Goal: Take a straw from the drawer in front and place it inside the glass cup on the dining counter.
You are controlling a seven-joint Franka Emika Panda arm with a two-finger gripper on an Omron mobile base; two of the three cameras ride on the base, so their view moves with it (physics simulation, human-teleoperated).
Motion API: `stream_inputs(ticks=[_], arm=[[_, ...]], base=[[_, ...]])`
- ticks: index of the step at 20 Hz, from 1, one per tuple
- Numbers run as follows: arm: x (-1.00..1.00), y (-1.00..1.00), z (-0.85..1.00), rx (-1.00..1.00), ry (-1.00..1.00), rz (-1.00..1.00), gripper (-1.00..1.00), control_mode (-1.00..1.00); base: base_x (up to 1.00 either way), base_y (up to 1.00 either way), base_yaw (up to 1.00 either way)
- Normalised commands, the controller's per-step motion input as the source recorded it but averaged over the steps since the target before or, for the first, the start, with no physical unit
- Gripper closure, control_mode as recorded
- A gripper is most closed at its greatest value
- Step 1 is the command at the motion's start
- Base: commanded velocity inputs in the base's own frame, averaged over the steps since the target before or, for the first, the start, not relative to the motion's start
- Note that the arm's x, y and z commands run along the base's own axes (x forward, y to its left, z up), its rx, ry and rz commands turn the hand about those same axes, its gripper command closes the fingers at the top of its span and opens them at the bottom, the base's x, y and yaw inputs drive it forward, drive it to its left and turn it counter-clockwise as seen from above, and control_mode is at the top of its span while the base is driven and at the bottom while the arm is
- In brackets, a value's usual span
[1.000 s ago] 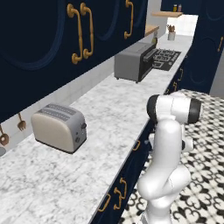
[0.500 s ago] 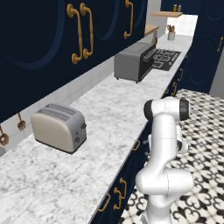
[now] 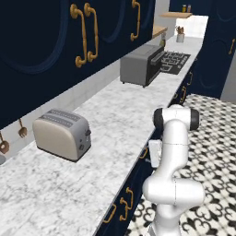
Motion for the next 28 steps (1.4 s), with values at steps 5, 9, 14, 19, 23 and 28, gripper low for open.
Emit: stream_inputs(ticks=[5,9,14,19,23,28], arm=[[0.17,0.39,-0.24,0.0,0.07,0.0,-1.0,-1.0],[0.22,0.36,-0.25,0.0,0.1,0.0,1.0,-1.0],[0.09,0.21,-0.21,0.0,0.05,0.0,1.0,-1.0],[-0.02,0.0,-0.21,0.02,0.09,0.0,1.0,-1.0],[-0.24,-0.19,-0.05,0.03,0.05,0.0,1.0,-1.0],[-0.62,-0.5,0.0,0.05,0.0,0.0,1.0,-1.0]], base=[[0.0,0.0,0.0],[0.0,0.0,0.0],[0.0,0.0,0.0],[0.0,0.0,0.0],[0.0,0.0,0.0],[0.0,0.0,0.0]])
